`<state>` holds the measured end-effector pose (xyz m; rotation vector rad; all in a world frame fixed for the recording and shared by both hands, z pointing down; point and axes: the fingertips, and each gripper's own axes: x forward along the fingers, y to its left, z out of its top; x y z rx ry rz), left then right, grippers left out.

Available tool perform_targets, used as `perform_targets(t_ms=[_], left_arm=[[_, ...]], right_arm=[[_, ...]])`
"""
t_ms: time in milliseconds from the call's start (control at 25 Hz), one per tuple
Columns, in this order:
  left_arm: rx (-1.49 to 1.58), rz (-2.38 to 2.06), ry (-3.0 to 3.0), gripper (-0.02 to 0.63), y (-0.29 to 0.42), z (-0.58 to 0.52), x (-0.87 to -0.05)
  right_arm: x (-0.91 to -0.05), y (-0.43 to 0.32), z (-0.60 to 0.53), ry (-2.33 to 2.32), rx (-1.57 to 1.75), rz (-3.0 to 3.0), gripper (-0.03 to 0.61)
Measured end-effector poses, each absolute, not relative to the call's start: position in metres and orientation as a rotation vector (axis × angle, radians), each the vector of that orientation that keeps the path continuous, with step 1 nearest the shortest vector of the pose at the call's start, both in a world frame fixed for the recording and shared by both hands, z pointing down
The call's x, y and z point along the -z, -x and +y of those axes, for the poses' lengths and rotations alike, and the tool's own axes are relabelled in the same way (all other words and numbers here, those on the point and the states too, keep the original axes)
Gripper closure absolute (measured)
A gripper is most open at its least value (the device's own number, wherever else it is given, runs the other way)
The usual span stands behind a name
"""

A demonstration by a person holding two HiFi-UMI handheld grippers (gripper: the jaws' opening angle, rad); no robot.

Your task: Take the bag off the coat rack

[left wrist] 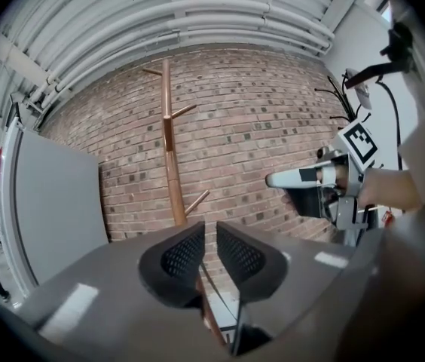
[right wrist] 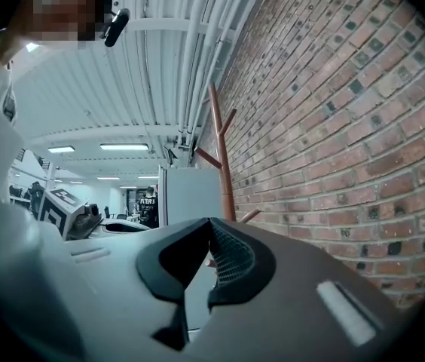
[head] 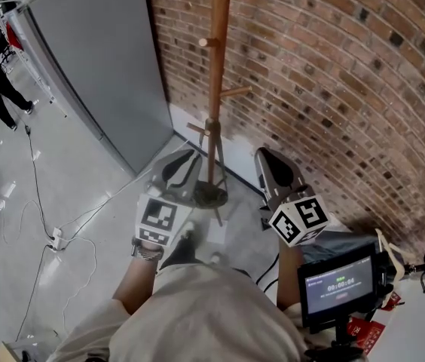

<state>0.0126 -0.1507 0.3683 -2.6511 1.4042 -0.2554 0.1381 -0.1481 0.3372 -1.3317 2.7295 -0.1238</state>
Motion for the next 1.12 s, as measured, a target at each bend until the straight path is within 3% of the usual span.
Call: perform_targets(t_ms=[1120], left_arm=[[0.449,1.297,2.792,0.503,0.0,-0.247,-0.467]], right_arm=[[-0.45,-0.091,-0.246,1.419,0.39,2.918,0.471]])
